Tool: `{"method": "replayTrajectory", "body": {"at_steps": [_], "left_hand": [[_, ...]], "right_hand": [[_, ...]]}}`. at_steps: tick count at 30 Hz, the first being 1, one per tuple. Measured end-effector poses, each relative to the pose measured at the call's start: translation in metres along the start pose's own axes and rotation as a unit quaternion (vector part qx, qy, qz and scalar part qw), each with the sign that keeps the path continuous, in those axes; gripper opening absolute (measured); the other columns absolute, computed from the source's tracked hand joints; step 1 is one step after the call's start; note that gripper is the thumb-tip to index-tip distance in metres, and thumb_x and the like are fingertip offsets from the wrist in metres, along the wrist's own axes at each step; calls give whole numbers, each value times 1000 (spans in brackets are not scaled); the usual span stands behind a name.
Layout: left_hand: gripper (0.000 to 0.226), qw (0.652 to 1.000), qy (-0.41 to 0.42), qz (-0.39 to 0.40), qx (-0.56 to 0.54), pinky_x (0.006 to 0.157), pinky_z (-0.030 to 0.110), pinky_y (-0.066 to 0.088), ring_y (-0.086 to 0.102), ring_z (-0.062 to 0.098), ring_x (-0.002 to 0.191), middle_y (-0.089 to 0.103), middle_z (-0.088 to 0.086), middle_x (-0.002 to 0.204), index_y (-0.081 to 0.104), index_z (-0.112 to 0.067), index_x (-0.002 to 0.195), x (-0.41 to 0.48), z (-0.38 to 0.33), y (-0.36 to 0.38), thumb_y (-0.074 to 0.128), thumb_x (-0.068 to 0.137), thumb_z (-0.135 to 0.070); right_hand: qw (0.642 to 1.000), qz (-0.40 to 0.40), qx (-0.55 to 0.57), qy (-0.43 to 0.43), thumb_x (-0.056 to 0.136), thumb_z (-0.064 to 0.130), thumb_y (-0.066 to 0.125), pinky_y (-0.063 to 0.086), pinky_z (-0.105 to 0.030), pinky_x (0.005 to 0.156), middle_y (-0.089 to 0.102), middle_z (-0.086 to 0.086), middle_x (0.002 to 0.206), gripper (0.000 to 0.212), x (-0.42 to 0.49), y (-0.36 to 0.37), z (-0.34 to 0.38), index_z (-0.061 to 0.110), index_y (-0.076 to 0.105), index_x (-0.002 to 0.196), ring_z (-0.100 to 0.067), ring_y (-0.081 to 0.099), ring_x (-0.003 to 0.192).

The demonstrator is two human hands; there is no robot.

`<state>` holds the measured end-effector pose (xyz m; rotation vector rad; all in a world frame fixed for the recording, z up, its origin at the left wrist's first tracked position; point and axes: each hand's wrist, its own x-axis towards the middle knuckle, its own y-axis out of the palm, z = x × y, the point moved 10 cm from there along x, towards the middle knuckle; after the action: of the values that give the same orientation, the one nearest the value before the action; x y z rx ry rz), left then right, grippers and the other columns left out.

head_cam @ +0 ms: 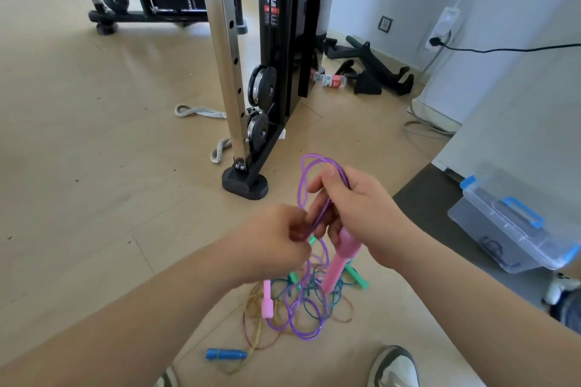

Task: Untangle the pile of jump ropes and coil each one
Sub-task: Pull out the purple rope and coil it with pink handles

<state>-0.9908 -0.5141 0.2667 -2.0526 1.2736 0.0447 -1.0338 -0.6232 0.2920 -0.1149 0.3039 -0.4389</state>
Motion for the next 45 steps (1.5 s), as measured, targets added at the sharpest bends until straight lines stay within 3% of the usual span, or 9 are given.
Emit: {"method": "replayTrajectory", "body": {"at_steps": [5,8,13,18,25,29,32,40,45], "left_hand": [[28,975,35,-77,208,67,37,46,58,26,77,61,5,79,56,-14,86,4,-2,-12,44,106,-29],[25,988,-7,-137,-68,75,43,62,73,33,79,72,15,85,63,-8,91,3,4,-39,49,106,-23],[22,849,-39,-198,-489,60,31,64,75,26,62,77,22,83,63,6,107,-6,5,-65,54,105,-14],[37,750,-32,-180,-636,67,34,65,78,30,81,76,26,96,57,8,115,-3,14,-80,54,105,-27],[13,992,-41,-8,-123,77,40,60,67,16,74,72,2,83,70,-11,95,-4,15,-8,64,84,-8],[15,998,42,0,40,74,45,53,60,29,70,68,12,77,66,-5,86,-4,-1,7,56,94,-14],[20,991,35,-89,-92,82,46,60,73,28,80,76,13,84,69,-6,95,-3,-5,-20,53,102,-14],[19,765,21,-145,-627,69,33,65,78,27,79,76,21,89,64,1,107,-6,-7,-68,49,106,-11],[15,955,-37,-132,-261,84,38,63,77,26,87,78,18,95,70,-3,108,-3,6,-60,60,96,-4]], "right_hand": [[994,-27,103,17,107,47,41,42,-33,48,74,-15,84,45,2,-10,0,7,63,109,-26,60,58],[998,-5,47,36,100,57,47,44,-33,49,78,-4,103,51,4,-12,-13,11,64,115,-24,60,62],[989,122,-54,69,99,43,60,47,-34,54,78,-3,104,37,-5,13,-38,10,67,115,-23,63,66],[964,93,-236,74,105,37,47,54,-39,57,78,-3,88,32,-4,9,-48,17,68,93,-28,71,71],[998,6,-52,-24,108,38,43,47,-30,48,68,-9,66,43,-3,6,7,7,66,89,-21,50,49],[999,17,-9,-37,107,41,45,47,-37,53,68,-13,72,44,-4,15,15,4,68,96,-27,48,53],[999,-4,15,-35,97,56,55,46,-37,53,71,-25,84,45,1,3,12,15,72,97,-27,51,52],[952,83,-289,54,104,35,50,50,-25,52,75,-1,87,22,-8,3,-29,21,67,101,-8,61,52],[938,4,-345,-46,107,38,42,56,-33,72,74,1,80,34,-3,-6,-2,22,63,85,-17,70,72]]}}
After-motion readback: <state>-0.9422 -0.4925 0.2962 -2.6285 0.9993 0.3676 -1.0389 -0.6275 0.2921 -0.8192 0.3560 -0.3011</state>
